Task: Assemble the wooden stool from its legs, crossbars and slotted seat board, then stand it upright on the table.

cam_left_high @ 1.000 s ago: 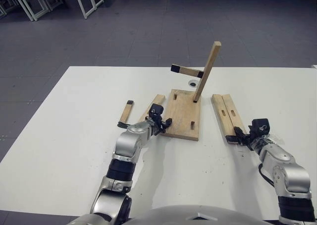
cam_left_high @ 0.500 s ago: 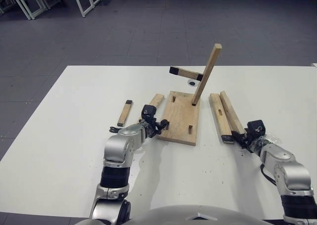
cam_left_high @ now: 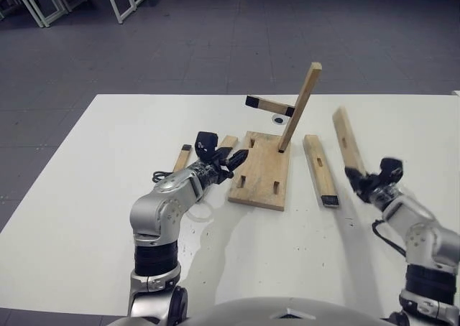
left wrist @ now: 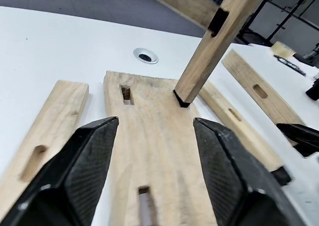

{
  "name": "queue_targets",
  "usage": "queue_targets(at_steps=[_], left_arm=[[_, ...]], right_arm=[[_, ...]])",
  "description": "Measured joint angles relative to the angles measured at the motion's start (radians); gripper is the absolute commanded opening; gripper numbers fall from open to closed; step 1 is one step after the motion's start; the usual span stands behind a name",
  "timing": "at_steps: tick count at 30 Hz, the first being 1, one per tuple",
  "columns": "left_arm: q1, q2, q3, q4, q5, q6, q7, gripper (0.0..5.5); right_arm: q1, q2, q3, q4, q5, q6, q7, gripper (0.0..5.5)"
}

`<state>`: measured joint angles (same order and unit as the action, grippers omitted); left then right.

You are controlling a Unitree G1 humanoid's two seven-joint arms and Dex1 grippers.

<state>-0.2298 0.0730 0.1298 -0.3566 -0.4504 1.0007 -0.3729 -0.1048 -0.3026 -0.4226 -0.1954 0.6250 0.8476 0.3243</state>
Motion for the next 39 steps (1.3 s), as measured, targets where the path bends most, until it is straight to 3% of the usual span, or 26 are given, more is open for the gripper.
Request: queue_targets(at_steps=[4, 7, 10, 14, 19, 27, 33, 39], left_arm=[[0.003, -0.05, 0.081, -0.005, -0.227, 0.037, -0.066, 3.76], [0.003, -0.074, 0.154, -0.005, -0.435, 0.099, -0.077, 4.2], [-0.006, -0.073, 0.211, 0.001, -0.692, 0.148, -0.069, 4.2], [-0.122, -0.007, 0.235, 0.081, -1.111, 0.168, -0.052, 4.2], [-0.253, 0.078, 0.177, 0.146, -1.266, 0.139, -0.081, 4.2], [-0.361, 0.111, 0.069, 0.086, -1.242, 0.029, -0.161, 4.2], [-0.375, 0.151, -0.013, 0.036, -1.04, -0.039, -0.277, 3.29], [-0.375, 0.176, -0.02, 0.047, -1.017, -0.066, -0.326, 2.4]], right_arm=[[-0.103, -0.032, -0.147, -0.022, 0.434, 0.119, 0.061, 1.02], [-0.123, -0.083, -0.166, -0.03, 0.766, 0.171, 0.06, 1.02], [-0.131, -0.15, -0.139, -0.041, 1.078, 0.196, 0.062, 1.02], [-0.222, -0.191, 0.042, -0.01, 1.316, 0.317, 0.186, 1.02], [-0.294, -0.182, 0.24, 0.06, 1.341, 0.399, 0.299, 1.02], [-0.334, -0.183, 0.38, 0.158, 1.342, 0.474, 0.419, 1.02], [-0.347, -0.178, 0.44, 0.198, 1.342, 0.506, 0.448, 1.02], [-0.35, -0.178, 0.455, 0.203, 1.342, 0.513, 0.451, 1.02]])
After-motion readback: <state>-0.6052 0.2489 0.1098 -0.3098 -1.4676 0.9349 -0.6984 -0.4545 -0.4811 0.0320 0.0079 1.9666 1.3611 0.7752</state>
